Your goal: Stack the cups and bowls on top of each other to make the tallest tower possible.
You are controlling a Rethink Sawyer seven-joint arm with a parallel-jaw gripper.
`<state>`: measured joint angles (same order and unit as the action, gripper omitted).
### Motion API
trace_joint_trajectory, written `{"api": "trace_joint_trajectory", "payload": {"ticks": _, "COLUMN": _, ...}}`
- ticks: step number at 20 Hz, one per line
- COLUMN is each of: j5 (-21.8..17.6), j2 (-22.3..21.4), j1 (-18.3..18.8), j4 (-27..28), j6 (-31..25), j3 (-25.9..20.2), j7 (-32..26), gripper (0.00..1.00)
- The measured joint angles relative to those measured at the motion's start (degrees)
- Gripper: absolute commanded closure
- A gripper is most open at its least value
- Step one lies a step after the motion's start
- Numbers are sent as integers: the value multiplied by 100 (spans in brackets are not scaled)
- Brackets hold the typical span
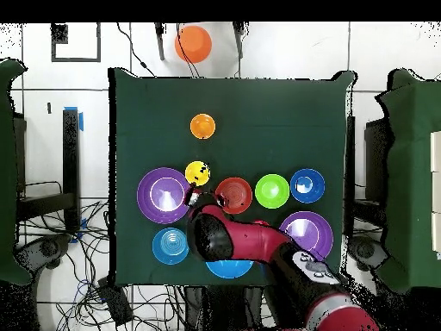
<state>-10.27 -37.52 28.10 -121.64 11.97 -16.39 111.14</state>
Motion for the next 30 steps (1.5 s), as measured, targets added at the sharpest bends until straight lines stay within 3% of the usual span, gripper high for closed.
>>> {"api": "trace_joint_trajectory", "payload": {"ticks": 8, "j5": 400, "j2": -1155, "j1": -122, "j4": -39, "j6": -1024, "j3": -26, "j7": 0, "gripper": 0}}
{"api": "trace_joint_trajectory", "payload": {"ticks": 14, "j5": 504, "j2": -1498, "j1": -260, "j4": 2, "j6": -1395, "j3": -25, "j7": 0, "gripper": 0}}
{"api": "trace_joint_trajectory", "payload": {"ticks": 20, "j5": 502, "j2": -1390, "j1": -52, "j4": 127, "j6": -1429, "j3": -124, "j7": 0, "gripper": 0}}
{"api": "trace_joint_trajectory", "payload": {"ticks": 30, "j5": 503, "j2": -664, "j1": 471, "j4": 529, "j6": -1426, "j3": -243, "j7": 0, "gripper": 0}}
